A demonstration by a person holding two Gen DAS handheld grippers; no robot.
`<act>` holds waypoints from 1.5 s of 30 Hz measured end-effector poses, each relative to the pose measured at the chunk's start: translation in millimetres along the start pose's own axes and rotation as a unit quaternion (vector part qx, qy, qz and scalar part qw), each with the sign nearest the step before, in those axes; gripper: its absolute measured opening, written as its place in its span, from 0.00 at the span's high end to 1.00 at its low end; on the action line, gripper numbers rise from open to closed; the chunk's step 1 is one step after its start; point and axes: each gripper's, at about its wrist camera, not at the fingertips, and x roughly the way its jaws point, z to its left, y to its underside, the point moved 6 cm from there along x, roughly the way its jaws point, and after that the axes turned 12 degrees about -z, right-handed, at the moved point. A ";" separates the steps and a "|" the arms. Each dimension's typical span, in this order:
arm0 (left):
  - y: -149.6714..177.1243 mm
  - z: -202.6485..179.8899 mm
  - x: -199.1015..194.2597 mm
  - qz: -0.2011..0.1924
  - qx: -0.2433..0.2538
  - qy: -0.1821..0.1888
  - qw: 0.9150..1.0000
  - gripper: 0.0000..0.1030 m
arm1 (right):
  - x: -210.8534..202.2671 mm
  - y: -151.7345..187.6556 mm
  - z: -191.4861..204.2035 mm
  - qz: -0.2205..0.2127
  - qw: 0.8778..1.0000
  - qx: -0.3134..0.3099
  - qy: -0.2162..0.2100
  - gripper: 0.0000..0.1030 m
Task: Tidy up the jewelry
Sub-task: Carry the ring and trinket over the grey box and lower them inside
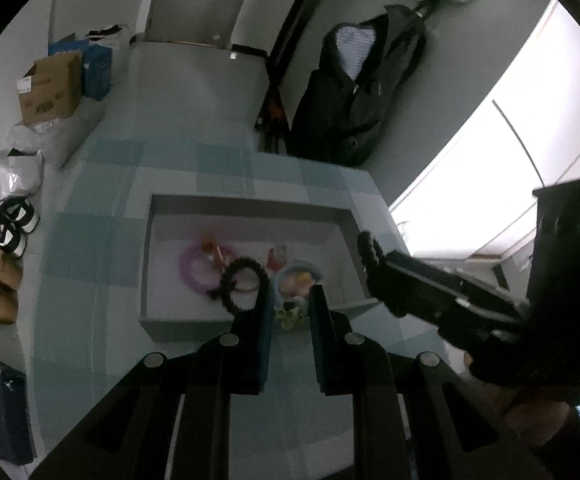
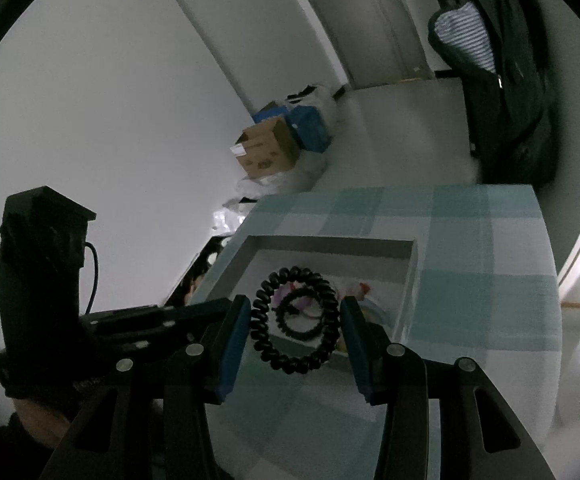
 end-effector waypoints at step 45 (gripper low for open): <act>-15.3 39.0 59.7 0.042 -0.109 0.005 0.993 0.87 | 53.0 -1.0 -28.0 0.053 0.998 0.040 0.015 0.55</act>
